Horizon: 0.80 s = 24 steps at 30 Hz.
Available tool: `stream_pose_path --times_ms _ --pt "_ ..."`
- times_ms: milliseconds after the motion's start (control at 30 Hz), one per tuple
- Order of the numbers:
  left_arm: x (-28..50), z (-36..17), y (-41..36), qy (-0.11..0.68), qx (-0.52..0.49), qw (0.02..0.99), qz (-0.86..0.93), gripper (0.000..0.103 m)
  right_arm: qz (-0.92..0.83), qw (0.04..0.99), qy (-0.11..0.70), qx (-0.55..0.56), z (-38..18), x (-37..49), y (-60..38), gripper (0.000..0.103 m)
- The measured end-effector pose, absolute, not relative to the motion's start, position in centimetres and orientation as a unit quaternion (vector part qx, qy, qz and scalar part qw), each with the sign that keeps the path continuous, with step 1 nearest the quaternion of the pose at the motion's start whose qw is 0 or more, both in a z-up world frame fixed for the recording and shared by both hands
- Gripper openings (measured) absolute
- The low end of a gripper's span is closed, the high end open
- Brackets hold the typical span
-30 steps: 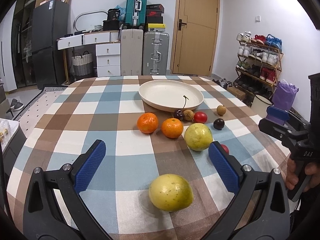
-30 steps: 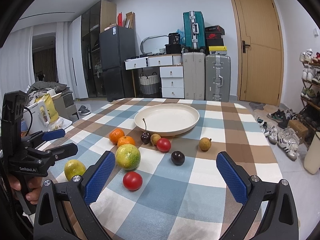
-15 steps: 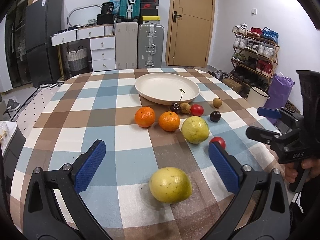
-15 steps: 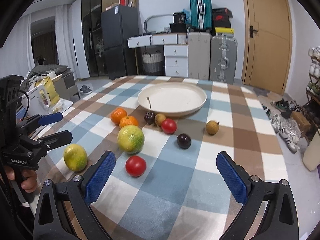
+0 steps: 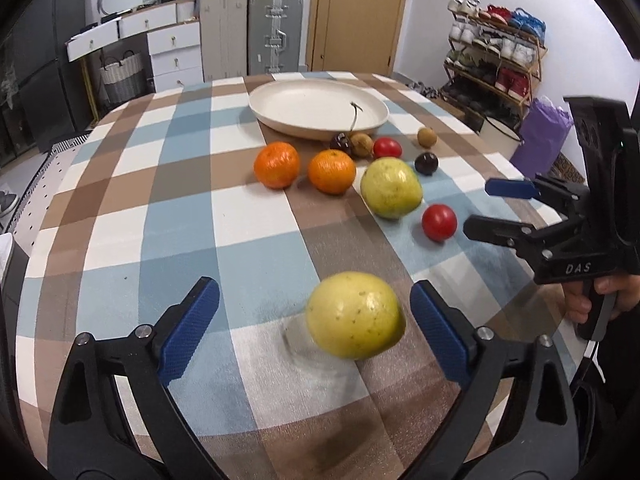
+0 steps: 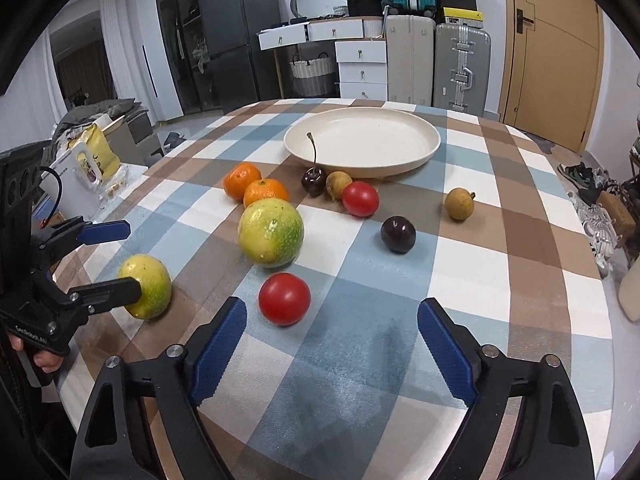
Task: Organize fruits
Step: 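Grasp the yellow pomelo with the left gripper while the right gripper grasps a red tomato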
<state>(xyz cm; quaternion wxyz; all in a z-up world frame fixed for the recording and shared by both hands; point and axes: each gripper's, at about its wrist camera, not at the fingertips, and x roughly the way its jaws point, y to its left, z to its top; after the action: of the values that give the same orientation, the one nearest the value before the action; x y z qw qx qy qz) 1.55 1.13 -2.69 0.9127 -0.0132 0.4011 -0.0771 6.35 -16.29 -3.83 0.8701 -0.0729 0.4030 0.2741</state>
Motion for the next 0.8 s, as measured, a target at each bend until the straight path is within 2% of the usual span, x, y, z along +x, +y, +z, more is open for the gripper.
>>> stream_pose_path --times_ms 133,300,367,433,500,633,800 --pt "1.6 -3.3 0.4 0.416 -0.003 0.904 -0.094 0.085 0.280 0.861 0.417 -0.075 -4.4 6.7 -15.6 0.083" --pt "1.5 -3.6 -0.2 0.424 0.001 0.897 -0.122 0.077 0.286 0.856 0.424 -0.079 -4.8 6.8 -14.8 0.079" --pt "1.4 -3.7 -0.5 0.425 0.006 0.895 -0.133 0.070 0.286 0.853 0.429 -0.081 -5.0 6.9 -14.5 0.076" --pt "1.3 -3.8 -0.6 0.430 0.006 0.892 -0.138 0.056 0.285 0.851 0.432 -0.087 -5.2 7.0 -14.2 0.075" --pt "1.4 -3.9 -0.6 0.433 0.006 0.891 -0.135 0.052 0.287 0.849 0.435 -0.089 -5.3 7.1 -13.8 0.072" --pt "1.4 -4.0 -0.5 0.428 0.002 0.893 -0.137 0.051 0.291 0.846 0.436 -0.092 -5.4 7.1 -13.3 0.071" --pt "1.5 -3.8 -0.3 0.422 -0.007 0.897 -0.133 0.051 0.293 0.843 0.441 -0.094 -5.5 7.2 -12.8 0.063"
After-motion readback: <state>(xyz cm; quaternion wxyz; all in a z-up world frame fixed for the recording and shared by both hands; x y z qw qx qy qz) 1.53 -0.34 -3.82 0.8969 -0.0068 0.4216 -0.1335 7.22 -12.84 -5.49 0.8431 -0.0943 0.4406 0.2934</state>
